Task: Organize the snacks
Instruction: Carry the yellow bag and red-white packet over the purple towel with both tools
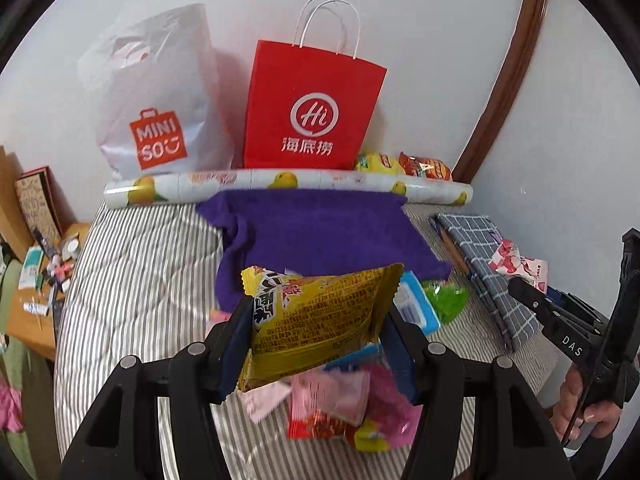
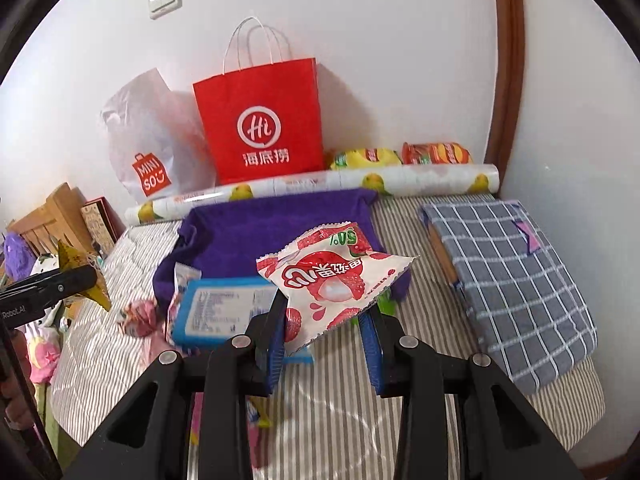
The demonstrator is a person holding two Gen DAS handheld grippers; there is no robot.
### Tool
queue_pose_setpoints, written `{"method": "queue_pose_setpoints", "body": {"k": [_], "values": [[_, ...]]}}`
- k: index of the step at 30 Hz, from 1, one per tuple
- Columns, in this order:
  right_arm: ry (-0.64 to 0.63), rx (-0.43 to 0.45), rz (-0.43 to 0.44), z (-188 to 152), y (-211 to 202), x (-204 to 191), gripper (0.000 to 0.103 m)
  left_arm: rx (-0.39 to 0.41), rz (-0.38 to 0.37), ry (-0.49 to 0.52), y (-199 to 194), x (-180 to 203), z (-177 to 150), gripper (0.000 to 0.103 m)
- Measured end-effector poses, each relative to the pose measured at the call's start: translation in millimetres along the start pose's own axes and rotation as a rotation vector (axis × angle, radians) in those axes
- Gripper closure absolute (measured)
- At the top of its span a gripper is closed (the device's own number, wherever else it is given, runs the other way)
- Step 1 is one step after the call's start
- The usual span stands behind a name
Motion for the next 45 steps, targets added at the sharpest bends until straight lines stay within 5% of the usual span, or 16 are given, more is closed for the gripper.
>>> {"method": "queue_pose_setpoints", "body": {"k": [18, 33, 45], "values": [[-0.003, 0.012, -0.001, 48, 84, 1, 0.069, -0.014, -0.004, 0.034, 83, -3, 59, 0.045], [-0.022, 0.005, 0.001, 67, 151, -8, 0.069, -0.047, -0.002, -0.006, 143, -21, 69, 0.045], [-0.016, -0.066, 0.004, 47, 202, -7, 0.069, -0.109, 0.023, -0.022, 194, -28, 62, 0.045]]}}
Point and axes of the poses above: each gripper's, at about its wrist camera, not at the fingertips, and y roughly the way its jaws point, x to its right, z to its top, the point moved 5 cm from there along y, roughly the way its jaws point, and after that the axes turned 13 degrees about x, right-handed, at the moved point
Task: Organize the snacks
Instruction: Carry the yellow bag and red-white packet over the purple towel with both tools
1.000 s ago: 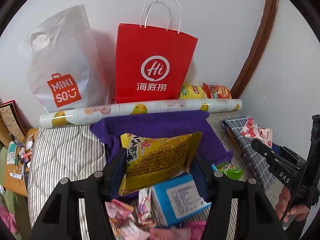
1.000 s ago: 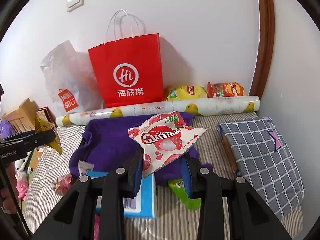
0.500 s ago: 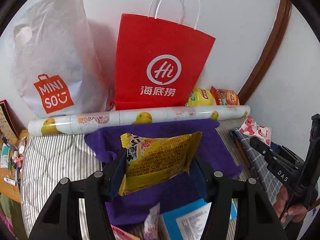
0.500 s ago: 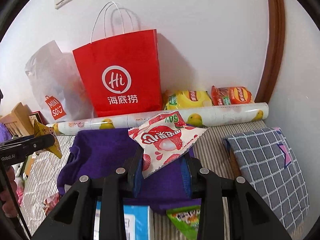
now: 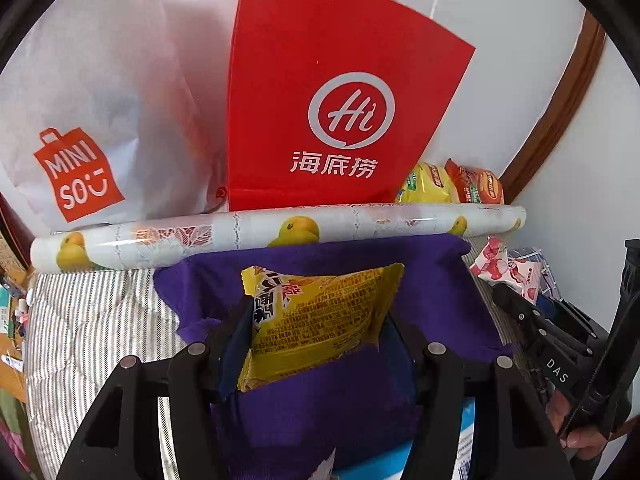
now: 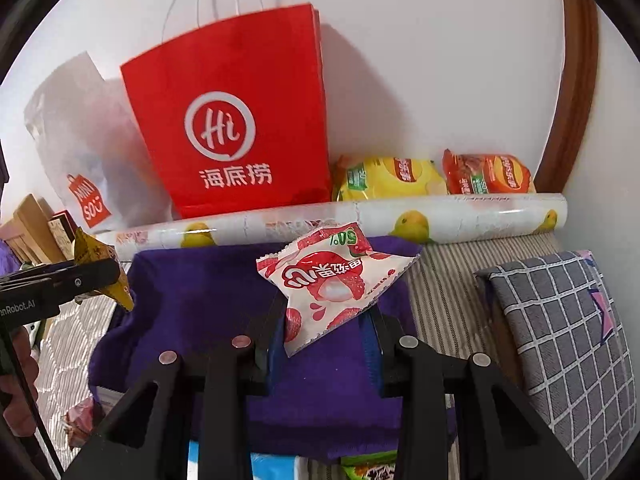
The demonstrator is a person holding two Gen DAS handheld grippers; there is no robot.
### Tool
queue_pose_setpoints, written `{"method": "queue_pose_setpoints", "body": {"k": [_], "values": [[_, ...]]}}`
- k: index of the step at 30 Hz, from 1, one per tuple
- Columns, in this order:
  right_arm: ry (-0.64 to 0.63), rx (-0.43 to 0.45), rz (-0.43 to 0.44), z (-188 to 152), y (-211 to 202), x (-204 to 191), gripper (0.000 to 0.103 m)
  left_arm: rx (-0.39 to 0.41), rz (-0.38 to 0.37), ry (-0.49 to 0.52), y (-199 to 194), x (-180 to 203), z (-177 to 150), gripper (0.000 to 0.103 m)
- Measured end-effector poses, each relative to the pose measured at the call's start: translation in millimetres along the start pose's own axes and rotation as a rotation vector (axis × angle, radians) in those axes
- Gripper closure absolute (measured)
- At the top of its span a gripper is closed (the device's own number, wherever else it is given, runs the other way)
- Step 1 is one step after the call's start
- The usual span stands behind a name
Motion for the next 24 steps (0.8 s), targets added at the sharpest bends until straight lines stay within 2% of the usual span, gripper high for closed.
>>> {"method": "queue_pose_setpoints", "body": {"k": [10, 24], "values": [[0.020, -0.076, -0.001, -24, 35, 8, 0.069, -0.067, 0.024, -0.009, 34, -6, -13, 0.045], [0.034, -0.173, -0.031, -50, 57, 17, 0.069, -0.175, -0.012, -0.020, 60, -1, -38, 0.045]]}}
Point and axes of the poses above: each gripper's, at about its wrist camera, not at the fingertips, and y roughly the way its jaws point, x to its right, z to its top, the point moved 5 cm from there along y, roughly the way its jaws point, and after that the axes turned 13 degrees about x, right-handed, at the moved point
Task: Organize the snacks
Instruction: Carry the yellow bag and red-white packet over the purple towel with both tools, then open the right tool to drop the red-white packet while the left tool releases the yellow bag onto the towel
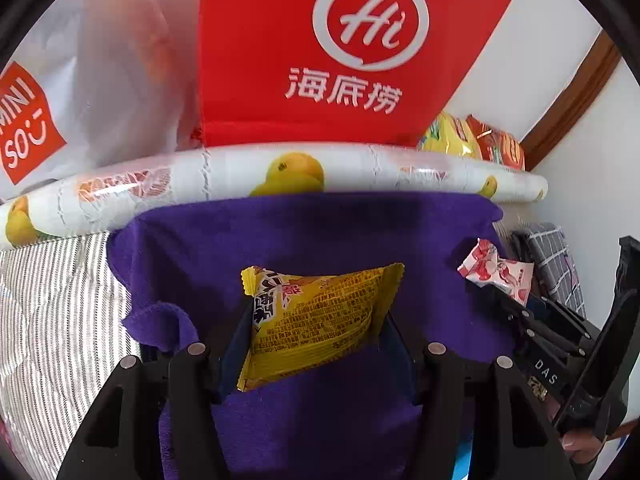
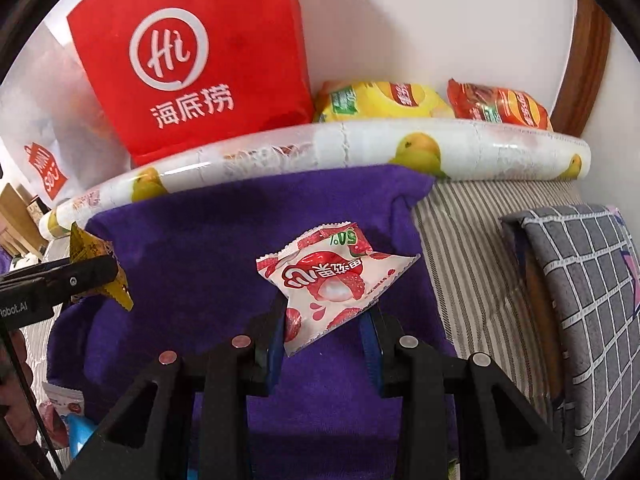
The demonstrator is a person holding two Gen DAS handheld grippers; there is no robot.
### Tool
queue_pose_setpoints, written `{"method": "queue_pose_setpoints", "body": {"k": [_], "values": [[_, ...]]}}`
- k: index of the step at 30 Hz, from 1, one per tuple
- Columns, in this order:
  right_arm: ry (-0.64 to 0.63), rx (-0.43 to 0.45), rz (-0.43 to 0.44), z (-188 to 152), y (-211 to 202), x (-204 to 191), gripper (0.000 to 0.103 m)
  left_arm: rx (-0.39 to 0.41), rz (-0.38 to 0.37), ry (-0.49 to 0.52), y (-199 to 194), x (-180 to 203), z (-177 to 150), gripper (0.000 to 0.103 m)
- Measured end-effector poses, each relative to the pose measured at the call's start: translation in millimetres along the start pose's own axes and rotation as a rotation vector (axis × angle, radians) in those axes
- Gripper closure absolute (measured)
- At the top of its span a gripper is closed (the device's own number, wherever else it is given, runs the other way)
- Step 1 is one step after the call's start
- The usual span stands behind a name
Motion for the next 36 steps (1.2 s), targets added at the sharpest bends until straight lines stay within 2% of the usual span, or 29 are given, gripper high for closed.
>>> {"method": "queue_pose_setpoints", "body": {"k": [14, 20, 23, 25, 34, 36], "values": [[0.000, -0.040, -0.026, -9, 8, 6, 0.067, -0.041, 0.003, 0.001, 17, 4, -7, 0.043], [-0.013, -0.059, -0.025, -11, 11, 5, 0.055, -0.037, -0.013, 0.003, 16, 9, -5, 0.040], [-0.008, -0.051, -0.017, -9, 7, 5, 0.041, -0.038, 0.000, 0.020, 13, 10, -4, 0.035], [-0.008, -0.039, -0.015, -6, 5, 4, 0.029, -0.032, 0.010, 0.041, 9, 11, -3, 0.028], [-0.004, -0.008, -0.019, 8, -16, -3, 0.028, 0.030, -0.034, 0.047, -23, 17, 9, 0.025], [0.002, 0.005, -0.005, 11, -26, -6, 0.022, 0.044, -0.039, 0.043, -30, 18, 11, 0.025]]}}
Point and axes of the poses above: each gripper's, at about its wrist camera, not at the fingertips, and y roughly the way its jaws point, x to its right, z to its top, the point moved 5 cm from there along y, roughly the way its jaws point, and after that the axes turned 13 degrees about x, right-handed, at the moved point
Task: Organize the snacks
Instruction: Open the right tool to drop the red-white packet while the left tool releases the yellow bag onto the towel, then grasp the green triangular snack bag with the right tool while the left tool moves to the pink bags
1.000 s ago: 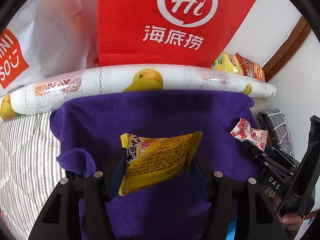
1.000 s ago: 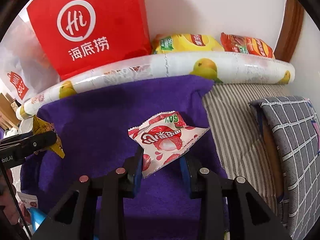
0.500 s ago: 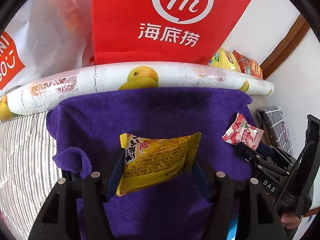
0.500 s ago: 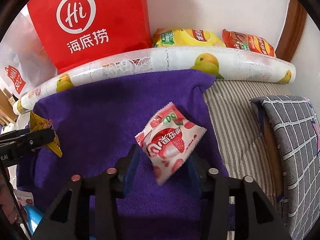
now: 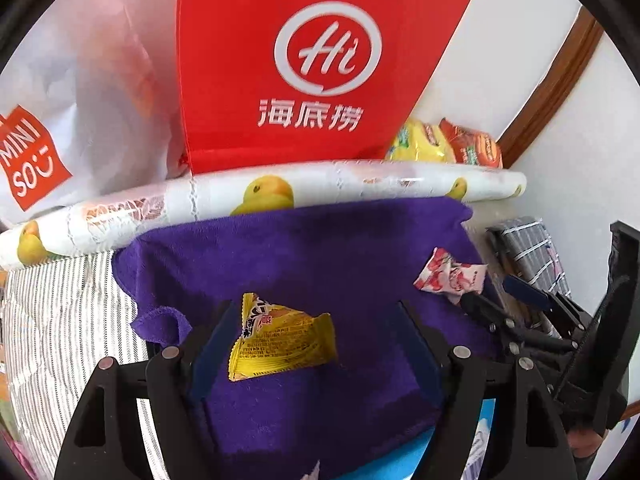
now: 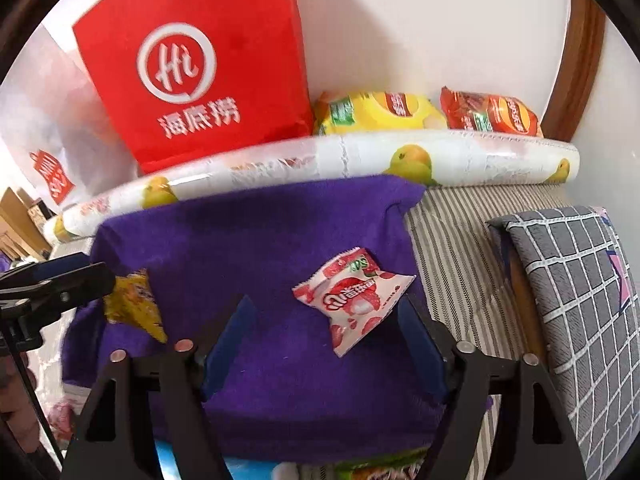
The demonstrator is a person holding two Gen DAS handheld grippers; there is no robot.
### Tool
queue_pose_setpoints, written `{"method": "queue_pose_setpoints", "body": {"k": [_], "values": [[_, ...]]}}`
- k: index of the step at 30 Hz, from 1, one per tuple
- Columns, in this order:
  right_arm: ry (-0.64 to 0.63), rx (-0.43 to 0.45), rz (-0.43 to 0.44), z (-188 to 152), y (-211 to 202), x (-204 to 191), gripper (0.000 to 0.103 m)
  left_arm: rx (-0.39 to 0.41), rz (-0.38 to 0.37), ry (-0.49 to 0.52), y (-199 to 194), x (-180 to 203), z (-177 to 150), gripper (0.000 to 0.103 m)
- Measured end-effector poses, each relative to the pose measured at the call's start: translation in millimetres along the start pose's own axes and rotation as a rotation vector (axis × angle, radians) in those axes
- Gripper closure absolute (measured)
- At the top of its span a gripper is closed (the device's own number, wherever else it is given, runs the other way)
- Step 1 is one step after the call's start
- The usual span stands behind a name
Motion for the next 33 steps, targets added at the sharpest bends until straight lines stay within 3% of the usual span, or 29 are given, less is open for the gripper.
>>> {"method": "queue_pose_setpoints", "body": {"k": [11, 27, 33], "values": [[-0.022, 0.044, -0.023, 6, -53, -3, 0.018, 0.093, -0.043, 0.022, -51, 27, 11, 0.025], [-0.045, 0.201, -0.037, -5, -144, 1, 0.016, 0.175, -0.008, 0.049, -146, 32, -26, 0.027], [-0.043, 0.169, -0.029, -18, -165, 9, 0.016, 0.190, -0.020, 0.045, -174, 39, -43, 0.027]]}}
Point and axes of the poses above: each gripper's, at about its wrist camera, not at the fingertips, and y roughly the way its jaws point, x to its right, z to its top, the point moved 5 cm from there along y, roughly the way its jaws point, and after that the axes turned 13 degrees about x, right-handed, at the moved point
